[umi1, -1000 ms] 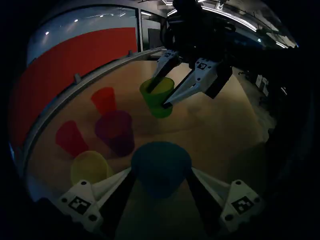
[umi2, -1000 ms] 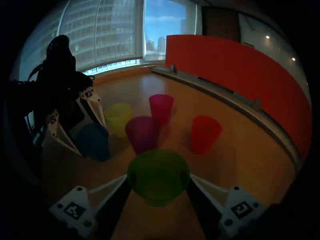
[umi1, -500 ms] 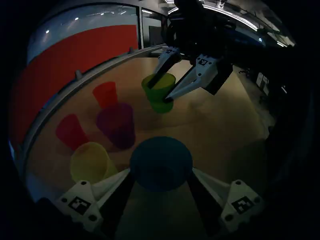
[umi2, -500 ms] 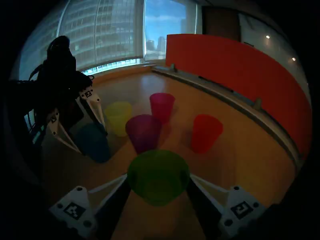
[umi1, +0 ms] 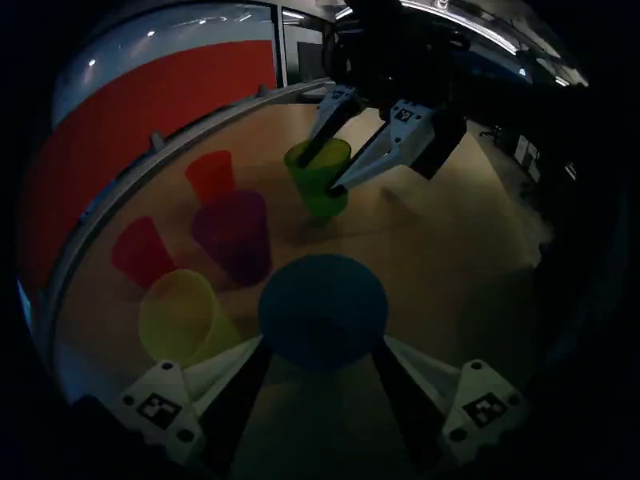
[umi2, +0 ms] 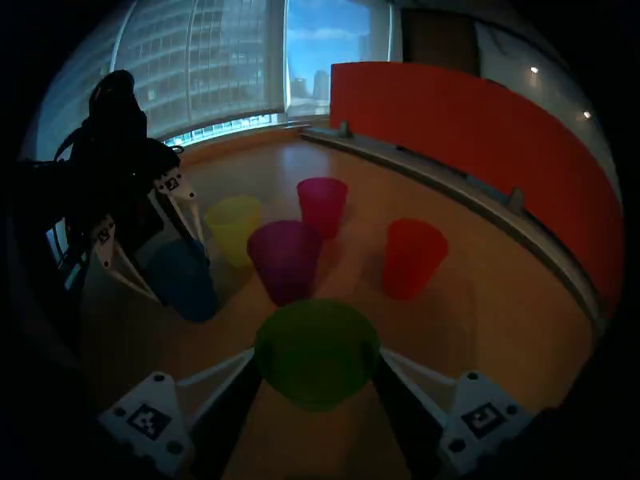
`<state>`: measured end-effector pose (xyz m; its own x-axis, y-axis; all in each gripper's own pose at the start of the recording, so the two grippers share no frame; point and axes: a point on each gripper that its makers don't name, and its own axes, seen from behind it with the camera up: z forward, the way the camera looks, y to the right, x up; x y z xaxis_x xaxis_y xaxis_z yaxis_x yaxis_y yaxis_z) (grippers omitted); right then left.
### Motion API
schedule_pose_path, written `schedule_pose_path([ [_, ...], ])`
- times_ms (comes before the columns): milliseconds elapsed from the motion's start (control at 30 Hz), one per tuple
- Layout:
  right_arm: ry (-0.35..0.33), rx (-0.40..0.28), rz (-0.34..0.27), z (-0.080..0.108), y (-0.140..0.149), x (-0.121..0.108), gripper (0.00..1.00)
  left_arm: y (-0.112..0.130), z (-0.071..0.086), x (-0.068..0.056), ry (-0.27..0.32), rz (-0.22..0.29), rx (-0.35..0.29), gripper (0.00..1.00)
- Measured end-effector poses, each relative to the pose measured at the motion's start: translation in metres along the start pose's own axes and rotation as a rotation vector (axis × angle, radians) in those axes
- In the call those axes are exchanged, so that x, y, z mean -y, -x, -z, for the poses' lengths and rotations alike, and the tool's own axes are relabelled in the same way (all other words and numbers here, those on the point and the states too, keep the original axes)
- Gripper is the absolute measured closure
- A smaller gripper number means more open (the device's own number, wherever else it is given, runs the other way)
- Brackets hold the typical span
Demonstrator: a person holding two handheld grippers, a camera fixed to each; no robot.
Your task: Pour water
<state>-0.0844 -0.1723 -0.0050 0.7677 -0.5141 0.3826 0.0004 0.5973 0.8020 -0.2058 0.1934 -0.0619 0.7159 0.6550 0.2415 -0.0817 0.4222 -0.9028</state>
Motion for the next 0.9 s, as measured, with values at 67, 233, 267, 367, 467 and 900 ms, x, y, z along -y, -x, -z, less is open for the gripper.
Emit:
schedule_pose_path([
  [67, -0.001, 0.001, -0.002, -0.001, 0.001, 0.000, 0.11, 0.002, 0.000, 0.000, -0.004, -0.002, 0.005, 0.14],
  [233, 0.001, 0.005, -0.003, -0.004, 0.005, 0.000, 0.11, 0.006, 0.000, -0.003, -0.001, 0.001, 0.011, 0.14],
  [267, 0.002, 0.005, -0.002, -0.004, 0.005, -0.001, 0.11, 0.007, 0.000, -0.004, 0.000, 0.002, 0.013, 0.14],
  [367, 0.004, 0.009, -0.001, -0.005, 0.008, -0.001, 0.10, 0.010, 0.001, -0.004, -0.002, 0.003, 0.017, 0.14],
  [467, 0.006, 0.009, 0.000, -0.006, 0.009, -0.001, 0.10, 0.011, 0.002, -0.004, -0.005, 0.003, 0.015, 0.14],
  [900, 0.008, 0.014, -0.009, -0.004, 0.016, -0.001, 0.09, 0.024, 0.007, -0.011, 0.000, -0.002, 0.037, 0.14],
])
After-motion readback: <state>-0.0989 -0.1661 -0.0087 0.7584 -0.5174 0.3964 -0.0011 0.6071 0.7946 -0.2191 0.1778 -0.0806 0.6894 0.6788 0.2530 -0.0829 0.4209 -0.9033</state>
